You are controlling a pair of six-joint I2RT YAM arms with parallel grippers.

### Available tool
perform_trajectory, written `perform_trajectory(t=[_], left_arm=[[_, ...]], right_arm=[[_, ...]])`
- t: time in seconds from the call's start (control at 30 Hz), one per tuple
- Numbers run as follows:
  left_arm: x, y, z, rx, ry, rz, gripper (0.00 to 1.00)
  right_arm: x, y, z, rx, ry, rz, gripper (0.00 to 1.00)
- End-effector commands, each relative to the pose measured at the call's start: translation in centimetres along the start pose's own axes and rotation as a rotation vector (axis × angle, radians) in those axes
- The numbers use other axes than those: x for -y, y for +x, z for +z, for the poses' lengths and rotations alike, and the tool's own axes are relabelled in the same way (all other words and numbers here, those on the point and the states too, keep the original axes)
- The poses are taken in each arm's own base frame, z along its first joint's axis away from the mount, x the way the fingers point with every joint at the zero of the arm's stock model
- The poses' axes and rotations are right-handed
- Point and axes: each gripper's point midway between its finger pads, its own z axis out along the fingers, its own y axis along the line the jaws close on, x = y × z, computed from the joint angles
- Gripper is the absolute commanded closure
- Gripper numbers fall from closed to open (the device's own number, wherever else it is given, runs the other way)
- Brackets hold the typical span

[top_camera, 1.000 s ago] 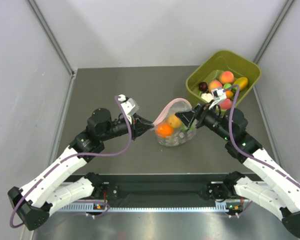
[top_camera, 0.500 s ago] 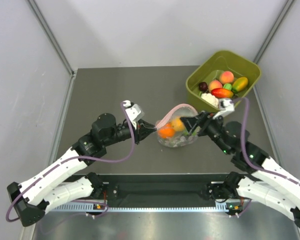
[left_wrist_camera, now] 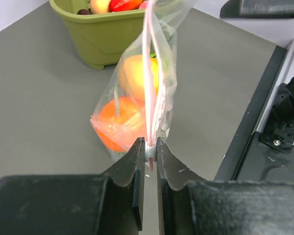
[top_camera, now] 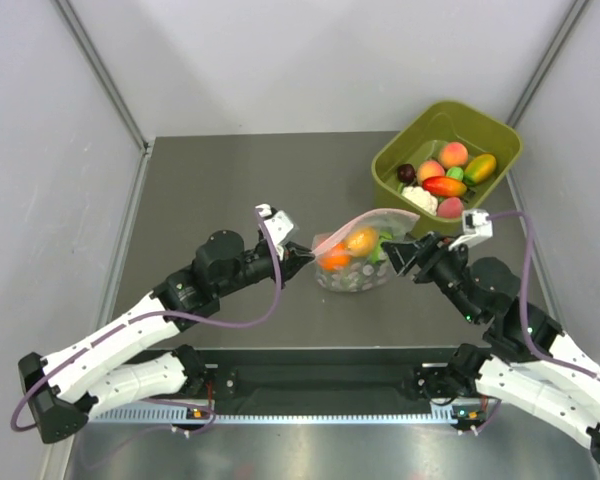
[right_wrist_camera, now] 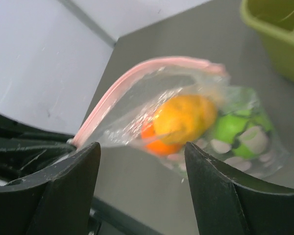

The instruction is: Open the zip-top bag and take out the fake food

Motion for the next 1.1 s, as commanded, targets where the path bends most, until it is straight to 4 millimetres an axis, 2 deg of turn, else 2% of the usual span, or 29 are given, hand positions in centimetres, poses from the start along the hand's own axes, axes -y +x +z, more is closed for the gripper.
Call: perform_trajectory(t=[0.0, 0.13, 0.17, 0.2, 0.23, 0.5, 0.83, 0.87, 0.97, 1.0, 1.07], left_arm=[[-0.7, -0.9, 0.0, 0.029, -0.058, 0.054, 1.00], [-0.3, -0.3, 0.3, 0.010, -0.058, 0.086, 1.00], [0.0, -0.1, 0.4, 0.001, -0.048, 0.092, 1.00], [-0.6, 0.0, 0.4, -0.003, -0.089, 0.108, 1.00], [0.0, 0.2, 0.5, -0.011, -0.080, 0.120, 1.00], [0.4, 1.0, 0.7, -0.044, -0.110, 0.177, 1.00], [1.0, 1.4, 0.6, -0.053, -0.122, 0.222, 1.00], [1.1, 1.3, 0.6, -0.052, -0.121, 0.227, 1.00], [1.5, 1.5, 0.5, -0.053, -0.109, 0.242, 1.00], [1.5, 1.6, 0.5, -0.058, -0.116, 0.247, 1.00], [1.7, 1.7, 0.6, -0.059, -0.112, 0.252, 1.00]], right_arm=[[-3.7, 1.4, 0.6, -0.063, -0.158, 0.055, 0.31], [-4.7, 3.1, 2.4, -0.100, -0.183, 0.065, 0.30], [-4.9, 3.2, 2.6, -0.100, -0.188, 0.067, 0.30], [-5.2, 3.1, 2.9, -0.091, -0.197, 0.073, 0.30], [-5.2, 3.4, 3.4, -0.098, -0.189, 0.068, 0.30], [-6.5, 2.9, 4.6, -0.069, -0.216, 0.083, 0.30], [-4.6, 4.5, 6.4, -0.084, -0.113, 0.049, 0.30], [-4.2, 4.7, 6.6, -0.083, -0.100, 0.046, 0.32], [-3.8, 4.9, 6.8, -0.082, -0.085, 0.039, 0.45], [-3.8, 4.9, 6.7, -0.083, -0.084, 0.036, 0.54], [-3.6, 5.0, 6.7, -0.085, -0.078, 0.026, 0.64]])
